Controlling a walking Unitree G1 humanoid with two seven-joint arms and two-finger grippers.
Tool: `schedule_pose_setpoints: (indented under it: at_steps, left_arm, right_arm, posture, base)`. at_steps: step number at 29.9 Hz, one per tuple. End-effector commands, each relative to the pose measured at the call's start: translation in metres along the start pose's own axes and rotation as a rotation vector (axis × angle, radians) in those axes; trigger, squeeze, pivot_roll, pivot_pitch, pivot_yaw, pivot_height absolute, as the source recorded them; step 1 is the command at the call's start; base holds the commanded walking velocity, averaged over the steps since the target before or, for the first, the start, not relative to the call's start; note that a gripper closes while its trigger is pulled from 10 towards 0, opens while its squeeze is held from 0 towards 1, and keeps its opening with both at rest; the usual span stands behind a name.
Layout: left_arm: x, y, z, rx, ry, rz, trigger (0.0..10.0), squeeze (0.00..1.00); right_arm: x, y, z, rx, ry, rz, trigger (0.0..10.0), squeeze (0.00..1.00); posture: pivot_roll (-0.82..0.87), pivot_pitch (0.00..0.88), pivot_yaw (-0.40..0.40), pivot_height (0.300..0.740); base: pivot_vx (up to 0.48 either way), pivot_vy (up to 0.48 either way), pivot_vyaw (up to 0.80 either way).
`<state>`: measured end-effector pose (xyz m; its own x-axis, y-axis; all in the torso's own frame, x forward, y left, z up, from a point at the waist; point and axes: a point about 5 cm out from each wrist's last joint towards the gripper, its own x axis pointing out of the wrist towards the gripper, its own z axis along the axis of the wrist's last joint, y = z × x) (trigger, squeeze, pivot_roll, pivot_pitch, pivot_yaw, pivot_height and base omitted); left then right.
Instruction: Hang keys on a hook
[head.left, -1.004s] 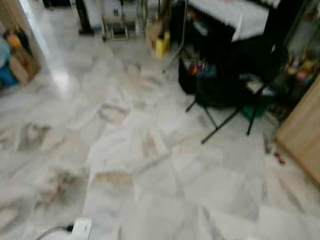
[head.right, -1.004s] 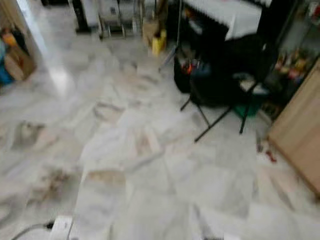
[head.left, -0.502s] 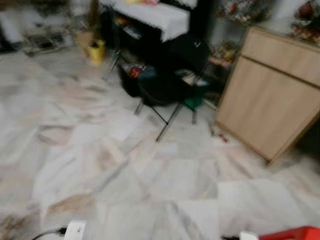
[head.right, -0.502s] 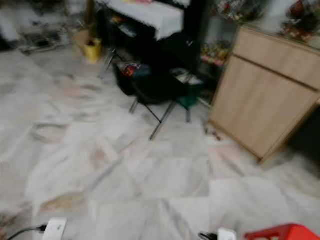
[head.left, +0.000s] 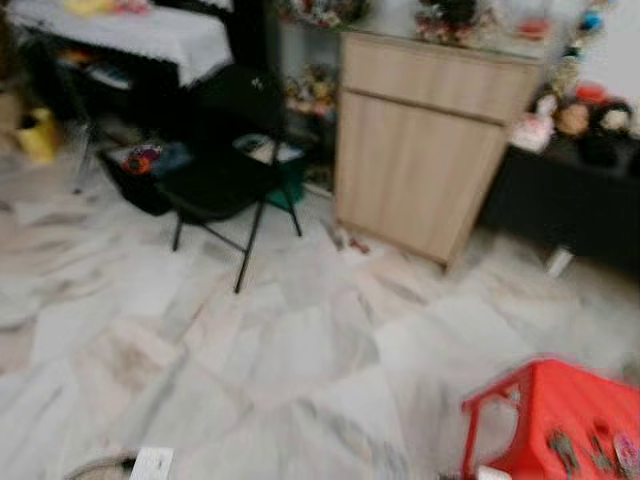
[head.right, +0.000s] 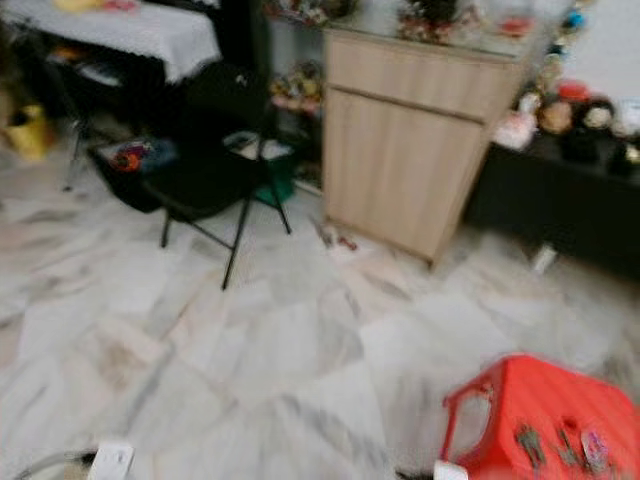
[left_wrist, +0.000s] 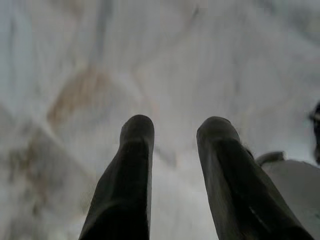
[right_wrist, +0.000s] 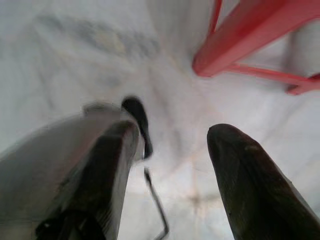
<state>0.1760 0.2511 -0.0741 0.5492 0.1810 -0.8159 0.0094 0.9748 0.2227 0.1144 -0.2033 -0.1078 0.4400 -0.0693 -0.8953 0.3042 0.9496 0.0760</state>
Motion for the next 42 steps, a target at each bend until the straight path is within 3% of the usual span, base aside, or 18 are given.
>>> schedule_pose_setpoints:
  at_steps: [1,12,21,23,24,28,31,34,39,41,42]
  left_arm:
    - [-0.003,0.006,-0.015,-0.008,0.048,0.011,10.0,0.0]
    - [-0.003,0.008,-0.014,-0.018,0.048,0.019,10.0,0.0]
    - [0.002,0.0,0.009,-0.013,-0.014,0.011,10.0,0.0]
    - [0.003,0.0,0.031,-0.048,-0.095,0.014,10.0,0.0]
    - [0.003,0.0,0.031,-0.048,-0.095,0.014,10.0,0.0]
    - [0.003,0.006,0.069,-0.035,-0.24,0.032,10.0,0.0]
    - [-0.002,0.013,0.111,-0.084,-0.403,0.042,10.0,0.0]
    - [-0.009,0.009,0.137,-0.08,-0.538,0.016,10.0,0.0]
    - [-0.032,-0.005,0.147,-0.125,-0.779,-0.034,10.0,0.0]
    - [-0.037,-0.006,0.146,-0.13,-0.802,-0.029,10.0,0.0]
    - [-0.047,-0.008,0.143,-0.148,-0.847,-0.028,10.0,0.0]
  right_arm:
    - [0.001,0.005,0.002,0.011,-0.01,0.012,10.0,0.0]
    - [0.001,0.004,0.003,0.014,-0.011,0.016,10.0,0.0]
    - [0.002,0.007,0.006,0.01,-0.016,0.021,10.0,0.0]
    - [0.002,0.008,0.008,0.015,-0.022,0.018,10.0,0.0]
    - [0.002,0.008,0.008,0.015,-0.022,0.018,10.0,0.0]
    - [0.002,0.007,0.009,0.031,-0.035,0.012,10.0,0.0]
    - [0.002,0.006,0.009,0.038,-0.036,0.005,10.0,0.0]
    - [0.001,0.004,0.007,0.034,-0.03,0.001,10.0,0.0]
    - [0.0,-0.001,0.004,0.019,-0.022,-0.006,10.0,0.0]
    - [0.0,-0.002,0.004,0.014,-0.022,-0.005,10.0,0.0]
    - [0.0,-0.004,0.004,0.01,-0.021,-0.006,10.0,0.0]
  posture:
    - [0.02,0.0,0.021,0.74]
    - [0.02,0.0,0.022,0.74]
    - [0.02,0.0,0.022,0.74]
    - [0.02,0.0,0.021,0.74]
    - [0.02,0.0,0.021,0.74]
    - [0.01,0.0,0.024,0.74]
    - [0.01,0.0,0.022,0.74]
    - [0.02,0.0,0.018,0.74]
    - [0.03,0.0,0.003,0.74]
    - [0.04,0.0,-0.005,0.74]
    - [0.05,0.0,-0.014,0.74]
  base:
    - [0.0,0.0,-0.79]
    - [0.0,0.0,-0.79]
    - [0.0,0.0,-0.79]
    - [0.0,0.0,-0.79]
    - [0.0,0.0,-0.79]
    - [0.0,0.0,-0.39]
    - [0.0,0.0,0.0]
    - [0.0,0.0,0.0]
    - [0.0,0.0,0.0]
    - [0.0,0.0,0.0]
    - [0.0,0.0,0.0]
